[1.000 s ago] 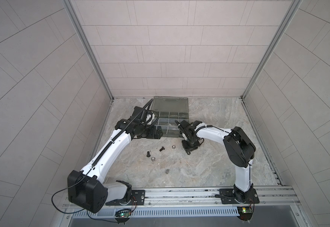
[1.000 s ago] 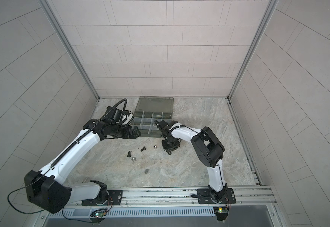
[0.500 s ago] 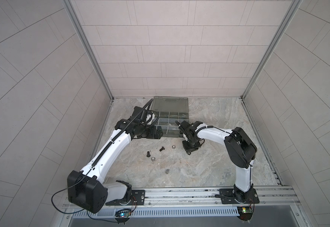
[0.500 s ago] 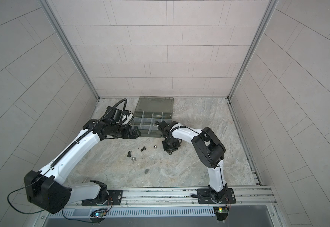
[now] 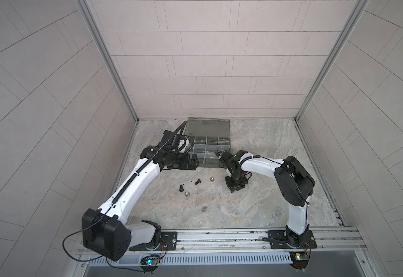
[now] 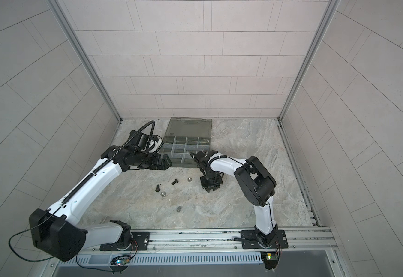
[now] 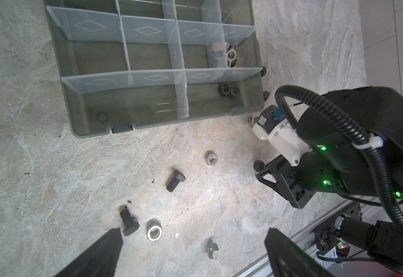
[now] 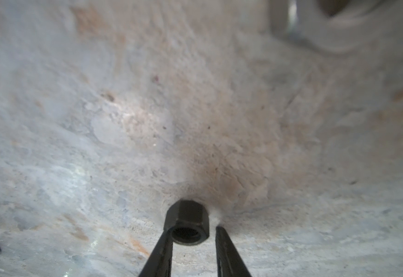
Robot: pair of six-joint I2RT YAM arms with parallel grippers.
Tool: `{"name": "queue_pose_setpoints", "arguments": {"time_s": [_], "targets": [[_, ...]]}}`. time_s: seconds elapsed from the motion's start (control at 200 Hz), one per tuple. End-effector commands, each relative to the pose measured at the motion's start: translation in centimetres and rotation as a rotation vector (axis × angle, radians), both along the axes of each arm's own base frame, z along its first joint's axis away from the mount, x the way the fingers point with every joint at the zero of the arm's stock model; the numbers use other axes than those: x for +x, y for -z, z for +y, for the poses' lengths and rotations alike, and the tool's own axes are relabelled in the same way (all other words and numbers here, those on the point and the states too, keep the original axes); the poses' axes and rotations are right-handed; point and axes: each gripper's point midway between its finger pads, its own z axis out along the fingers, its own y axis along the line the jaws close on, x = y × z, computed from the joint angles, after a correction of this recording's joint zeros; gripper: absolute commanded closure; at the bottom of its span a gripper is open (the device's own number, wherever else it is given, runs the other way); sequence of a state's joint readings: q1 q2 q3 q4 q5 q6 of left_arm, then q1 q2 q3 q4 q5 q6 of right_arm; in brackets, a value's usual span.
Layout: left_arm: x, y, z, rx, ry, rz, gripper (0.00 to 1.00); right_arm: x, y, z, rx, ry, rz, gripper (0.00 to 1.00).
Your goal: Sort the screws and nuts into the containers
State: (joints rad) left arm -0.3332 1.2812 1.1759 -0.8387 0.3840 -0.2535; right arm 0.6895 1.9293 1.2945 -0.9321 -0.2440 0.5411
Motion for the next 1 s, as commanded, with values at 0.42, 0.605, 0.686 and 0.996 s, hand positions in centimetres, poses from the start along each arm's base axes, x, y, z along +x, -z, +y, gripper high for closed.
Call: {"name": "queue_pose_setpoints", "arguments": {"time_s": [0.42,0.605,0.686,0.996], "targets": [[-0.5,-1.0,0.6,0.002,-0.001,-0.046,0.00,0.8,-1.1,0.7,-0.017,-0.025,-0.026,0.64],[-0.5,-1.2,0.7,0.009,-0.005,-0.047,0.00,1.0,-0.6,0.6,-0.032,-0.030,-0.028,0.64],[-0.5,-1.2,0.7,0.009,-0.007,-0.050,0.00,1.2,-0.4,0.6,-0.034,-0.032,-0.030,0.65],[-0.4,-1.4,0.9,0.018,-0.011,-0.050,0.00,1.5,0.4,0.5,-0.037,-0.040,-0.016,0.65]]}}
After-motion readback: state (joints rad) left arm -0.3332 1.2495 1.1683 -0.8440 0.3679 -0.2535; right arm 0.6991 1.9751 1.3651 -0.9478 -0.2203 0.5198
